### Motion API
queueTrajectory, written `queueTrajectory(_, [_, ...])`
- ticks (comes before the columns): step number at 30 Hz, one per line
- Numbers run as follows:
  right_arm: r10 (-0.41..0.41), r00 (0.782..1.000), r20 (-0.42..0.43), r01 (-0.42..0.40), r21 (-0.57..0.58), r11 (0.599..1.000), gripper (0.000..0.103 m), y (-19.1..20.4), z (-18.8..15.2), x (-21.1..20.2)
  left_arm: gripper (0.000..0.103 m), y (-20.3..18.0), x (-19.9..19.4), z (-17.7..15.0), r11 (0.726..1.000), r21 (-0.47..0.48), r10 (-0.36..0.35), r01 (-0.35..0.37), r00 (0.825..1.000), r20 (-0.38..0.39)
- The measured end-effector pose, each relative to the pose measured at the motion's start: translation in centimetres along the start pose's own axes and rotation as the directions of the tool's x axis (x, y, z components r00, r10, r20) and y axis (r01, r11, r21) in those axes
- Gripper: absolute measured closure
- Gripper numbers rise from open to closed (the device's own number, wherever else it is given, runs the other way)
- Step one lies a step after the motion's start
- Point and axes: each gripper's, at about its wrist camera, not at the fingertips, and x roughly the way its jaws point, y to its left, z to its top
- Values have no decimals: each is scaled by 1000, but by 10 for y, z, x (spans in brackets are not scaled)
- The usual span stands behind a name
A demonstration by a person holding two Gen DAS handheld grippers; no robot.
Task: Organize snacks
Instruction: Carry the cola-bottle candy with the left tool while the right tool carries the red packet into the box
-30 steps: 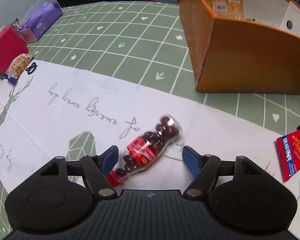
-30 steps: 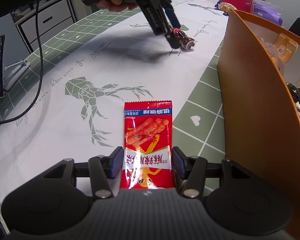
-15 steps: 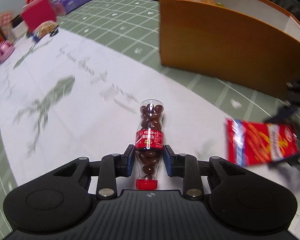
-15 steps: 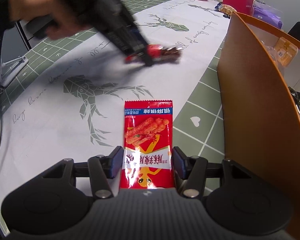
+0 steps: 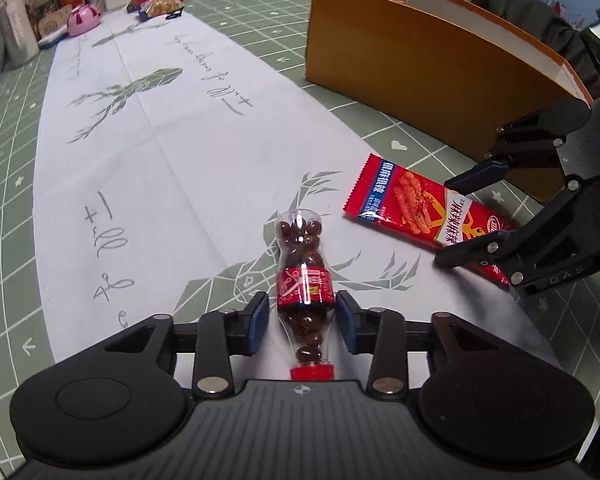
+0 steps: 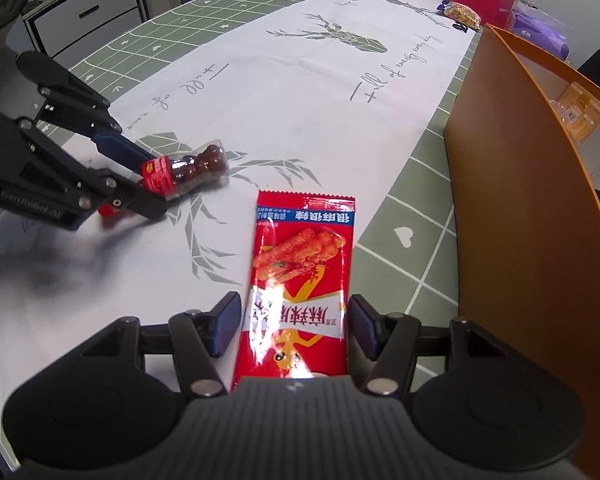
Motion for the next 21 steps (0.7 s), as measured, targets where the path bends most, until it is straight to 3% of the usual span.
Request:
queueTrajectory(5, [-21,1000,7,21,13,1000,38,1,1,3,42,2,1,4,999,-34,-6,7,1000,30])
queueTrajectory(7, [-21,1000,9,21,26,999,37,-1,1,4,42,2,2,6,999,-48,-23,25,999,40])
queueTrajectory(9, [-20,1000,6,19,30,999,37,0,2,4,54,-3,6,6,1000,-24,-1,2,1000,26])
queueTrajectory(10, [-22,1000,9,21,31,999,39,0,2,3,65,-6,8,6,1000,-10,17,-17,1000,16])
queueTrajectory(11, [-21,1000,13,21,28,999,46,1,3,3,67,-8,8,6,1000,6,27,-28,999,21])
queueTrajectory(14, [-22,1000,14,22,28,999,55,2,2,1,69,-10,7,6,1000,14,26,-27,1000,14])
queueTrajectory(21, [-16,1000,5,16,34,999,60,3,4,-3,69,-14,-3,9,1000,15,14,-14,999,29])
